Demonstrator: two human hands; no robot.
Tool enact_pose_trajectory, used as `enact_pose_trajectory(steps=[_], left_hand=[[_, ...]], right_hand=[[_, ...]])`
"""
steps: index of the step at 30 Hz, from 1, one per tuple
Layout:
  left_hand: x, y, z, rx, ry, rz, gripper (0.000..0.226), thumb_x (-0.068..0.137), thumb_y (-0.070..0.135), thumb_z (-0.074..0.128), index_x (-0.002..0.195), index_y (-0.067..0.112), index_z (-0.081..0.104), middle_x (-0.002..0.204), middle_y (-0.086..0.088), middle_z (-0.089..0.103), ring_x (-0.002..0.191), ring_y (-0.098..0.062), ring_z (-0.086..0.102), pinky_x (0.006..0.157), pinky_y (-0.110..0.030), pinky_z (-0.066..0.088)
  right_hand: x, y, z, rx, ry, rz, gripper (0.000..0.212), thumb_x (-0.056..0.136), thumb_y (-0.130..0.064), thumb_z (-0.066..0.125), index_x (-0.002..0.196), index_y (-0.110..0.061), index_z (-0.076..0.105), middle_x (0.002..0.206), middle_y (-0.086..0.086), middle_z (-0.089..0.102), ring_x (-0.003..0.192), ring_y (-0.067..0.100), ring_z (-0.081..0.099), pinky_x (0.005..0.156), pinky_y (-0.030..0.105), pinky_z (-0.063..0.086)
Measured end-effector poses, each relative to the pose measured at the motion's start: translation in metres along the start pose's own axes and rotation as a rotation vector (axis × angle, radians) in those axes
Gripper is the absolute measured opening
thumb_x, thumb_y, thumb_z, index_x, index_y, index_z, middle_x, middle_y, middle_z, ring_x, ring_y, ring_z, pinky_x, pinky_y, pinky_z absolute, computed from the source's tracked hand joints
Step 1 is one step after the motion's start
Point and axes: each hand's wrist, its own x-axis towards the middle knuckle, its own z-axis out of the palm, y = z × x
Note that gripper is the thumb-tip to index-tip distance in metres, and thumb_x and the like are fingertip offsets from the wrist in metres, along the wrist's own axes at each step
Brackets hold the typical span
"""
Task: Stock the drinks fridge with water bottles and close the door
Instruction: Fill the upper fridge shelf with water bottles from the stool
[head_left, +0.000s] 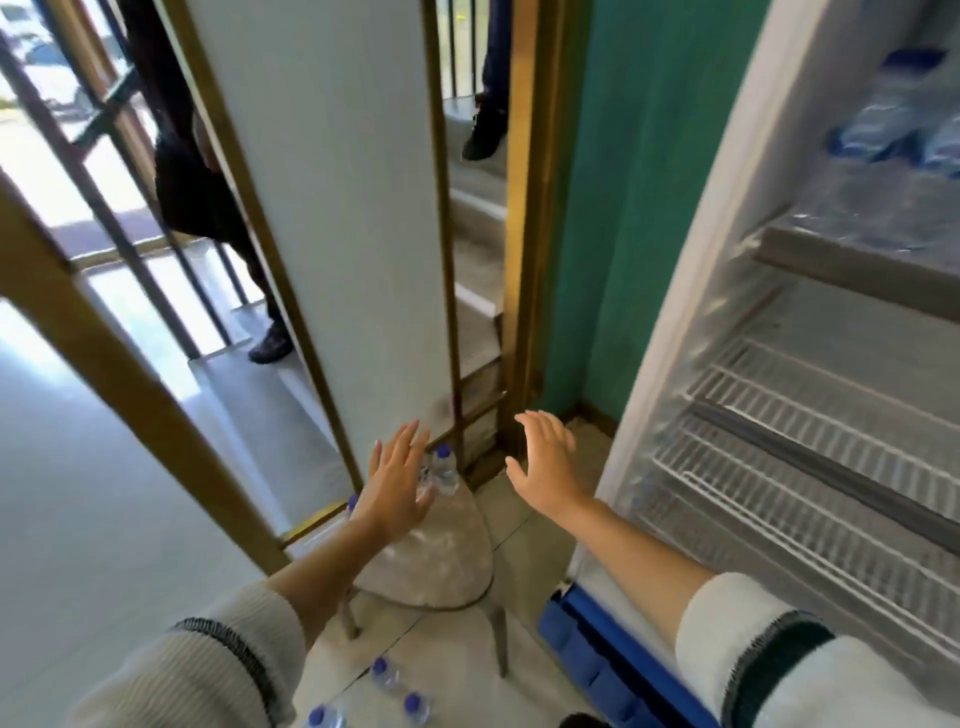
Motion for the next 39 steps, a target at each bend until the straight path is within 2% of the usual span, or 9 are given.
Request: enact_pose_trajectory(steps=[5, 10, 21, 26, 29, 32, 34, 36, 39], left_hand=[[-0.037, -0.036, 0.022, -0.024, -0.06, -0.168, 0.076, 0.092, 0.035, 0.059, 0.153, 0.021, 0.015, 0.162, -0.005, 0.007, 0.149, -0.025, 0.005, 0.121, -0.046, 0.006], [-0.055, -0.061, 0.053, -0.021, -0.163, -0.33, 0.081, 0.09, 0.035, 0.061, 0.154, 0.018, 0.014, 0.161, -0.005, 0.008, 0.148, -0.024, 0.007, 0.121, -0.043, 0.012], [-0.032, -0.098, 0.134, -0.217, -0.265, -0.698, 0.079, 0.087, 0.041, 0.065, 0.151, 0.02, 0.023, 0.158, -0.004, 0.023, 0.146, -0.023, 0.02, 0.119, -0.043, 0.021], [-0.002, -0.132, 0.177, -0.316, -0.197, -0.918, 0.081, 0.079, 0.042, 0.074, 0.146, 0.023, 0.033, 0.152, -0.002, 0.035, 0.14, -0.022, 0.032, 0.115, -0.045, 0.032], [0.01, -0.16, 0.208, -0.4, -0.129, -1.014, 0.073, 0.077, 0.043, 0.075, 0.138, 0.026, 0.04, 0.14, 0.0, 0.048, 0.131, -0.02, 0.044, 0.107, -0.045, 0.042], [0.029, -0.17, 0.213, -0.497, 0.033, -1.078, 0.068, 0.078, 0.028, 0.077, 0.136, 0.023, 0.04, 0.137, -0.002, 0.049, 0.129, -0.023, 0.046, 0.107, -0.045, 0.042], [0.04, -0.181, 0.225, -0.548, 0.094, -1.148, 0.078, 0.079, 0.019, 0.078, 0.144, 0.016, 0.034, 0.144, -0.007, 0.044, 0.135, -0.026, 0.041, 0.11, -0.045, 0.038], [0.047, -0.19, 0.238, -0.62, 0.16, -1.201, 0.087, 0.076, 0.029, 0.081, 0.146, 0.021, 0.03, 0.146, -0.003, 0.044, 0.134, -0.024, 0.043, 0.108, -0.048, 0.04], [0.051, -0.196, 0.257, -0.666, 0.258, -1.235, 0.076, 0.073, 0.035, 0.082, 0.135, 0.026, 0.04, 0.13, 0.002, 0.055, 0.12, -0.018, 0.053, 0.1, -0.046, 0.048]], right_hand=[[0.001, -0.01, 0.057, -0.017, -0.237, -0.016, 0.059, 0.092, -0.03, 0.059, 0.144, -0.013, 0.036, 0.144, 0.003, 0.043, 0.136, 0.02, 0.035, 0.113, 0.037, 0.025], [0.006, -0.007, 0.101, -0.069, -0.449, 0.013, 0.065, 0.092, -0.03, 0.058, 0.148, -0.014, 0.028, 0.149, 0.003, 0.037, 0.139, 0.019, 0.033, 0.114, 0.037, 0.026], [0.06, 0.013, 0.199, -0.003, -0.704, 0.24, 0.071, 0.091, -0.026, 0.062, 0.149, -0.019, 0.022, 0.15, 0.006, 0.035, 0.134, 0.025, 0.04, 0.107, 0.04, 0.041], [0.093, 0.031, 0.253, 0.087, -0.725, 0.34, 0.07, 0.089, -0.025, 0.065, 0.147, -0.018, 0.027, 0.145, 0.005, 0.043, 0.128, 0.025, 0.047, 0.1, 0.036, 0.046], [0.117, 0.042, 0.284, 0.163, -0.683, 0.426, 0.069, 0.09, -0.025, 0.065, 0.146, -0.016, 0.027, 0.142, 0.008, 0.045, 0.125, 0.026, 0.051, 0.097, 0.037, 0.05], [0.14, 0.051, 0.311, 0.246, -0.622, 0.542, 0.073, 0.088, -0.028, 0.068, 0.145, -0.014, 0.025, 0.142, 0.01, 0.045, 0.123, 0.029, 0.052, 0.094, 0.037, 0.05], [0.152, 0.058, 0.328, 0.315, -0.578, 0.599, 0.08, 0.086, -0.029, 0.071, 0.147, -0.013, 0.023, 0.144, 0.011, 0.042, 0.126, 0.03, 0.049, 0.094, 0.037, 0.046], [0.162, 0.063, 0.34, 0.372, -0.531, 0.62, 0.082, 0.083, -0.028, 0.074, 0.147, -0.014, 0.025, 0.145, 0.01, 0.042, 0.128, 0.03, 0.048, 0.096, 0.037, 0.045], [0.169, 0.074, 0.358, 0.471, -0.504, 0.597, 0.072, 0.081, -0.023, 0.076, 0.141, -0.019, 0.037, 0.139, 0.007, 0.049, 0.125, 0.027, 0.05, 0.096, 0.036, 0.043]])
